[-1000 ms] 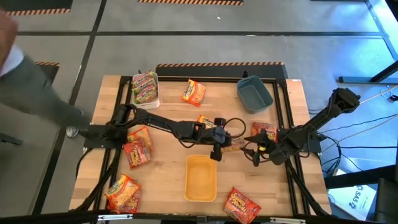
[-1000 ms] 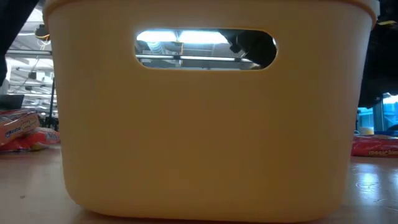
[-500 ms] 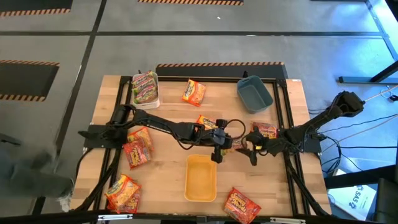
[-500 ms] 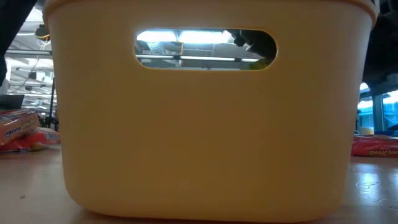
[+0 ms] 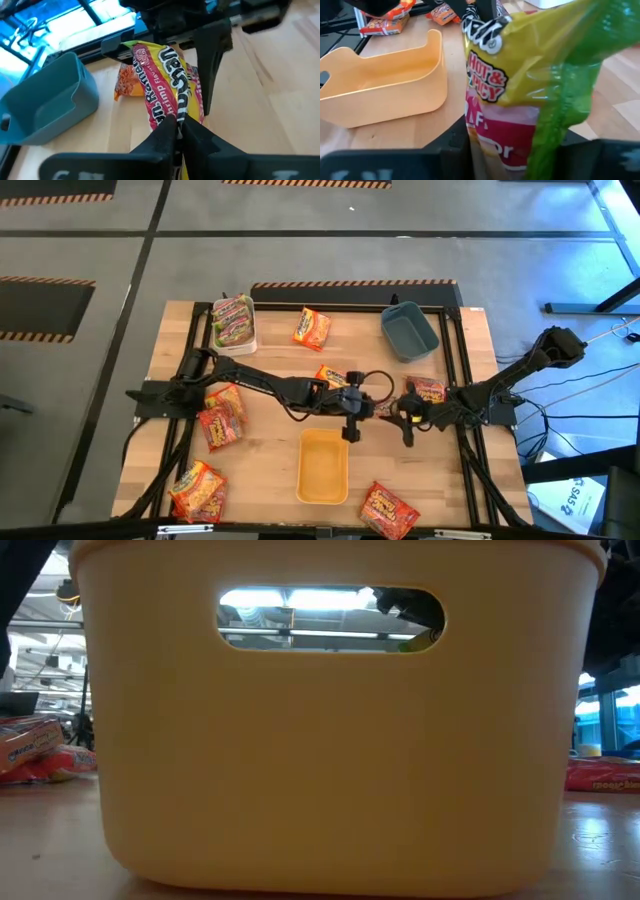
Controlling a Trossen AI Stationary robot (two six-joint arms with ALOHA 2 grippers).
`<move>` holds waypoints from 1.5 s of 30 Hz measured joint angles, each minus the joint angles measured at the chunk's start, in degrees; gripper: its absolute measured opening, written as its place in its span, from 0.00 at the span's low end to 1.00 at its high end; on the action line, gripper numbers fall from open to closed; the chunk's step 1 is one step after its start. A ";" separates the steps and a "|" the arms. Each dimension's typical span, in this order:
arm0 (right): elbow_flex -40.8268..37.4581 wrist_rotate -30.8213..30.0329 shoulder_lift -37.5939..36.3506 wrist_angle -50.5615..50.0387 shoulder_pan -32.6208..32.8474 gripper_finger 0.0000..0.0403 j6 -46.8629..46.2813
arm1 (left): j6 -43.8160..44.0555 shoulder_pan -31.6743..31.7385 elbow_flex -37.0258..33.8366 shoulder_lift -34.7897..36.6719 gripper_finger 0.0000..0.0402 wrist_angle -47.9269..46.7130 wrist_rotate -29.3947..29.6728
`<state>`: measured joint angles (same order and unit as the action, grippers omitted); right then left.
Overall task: Sort Maruchan noodles
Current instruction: Put the green noodle pack into the white bin
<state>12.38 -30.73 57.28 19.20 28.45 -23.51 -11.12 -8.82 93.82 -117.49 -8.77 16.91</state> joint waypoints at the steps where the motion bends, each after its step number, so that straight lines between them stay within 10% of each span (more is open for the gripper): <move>1: 0.00 -0.31 0.00 0.09 -0.01 0.29 0.01 | 0.25 0.00 0.00 0.00 0.09 -0.05 0.02; 13: 0.02 1.12 0.02 6.45 -3.39 0.29 6.40 | 8.06 -0.69 0.07 9.51 0.42 -25.25 -0.97; 24: 6.28 15.37 1.78 9.29 -19.69 0.29 20.84 | 3.61 0.25 -0.48 16.61 0.45 -39.90 -0.52; 45: 24.40 35.38 27.11 12.40 -40.62 0.30 35.93 | 3.12 14.57 -30.16 38.95 0.45 -4.97 -1.71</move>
<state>36.78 4.65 84.39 31.60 -12.17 12.42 -8.00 5.75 63.66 -78.54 -13.74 15.20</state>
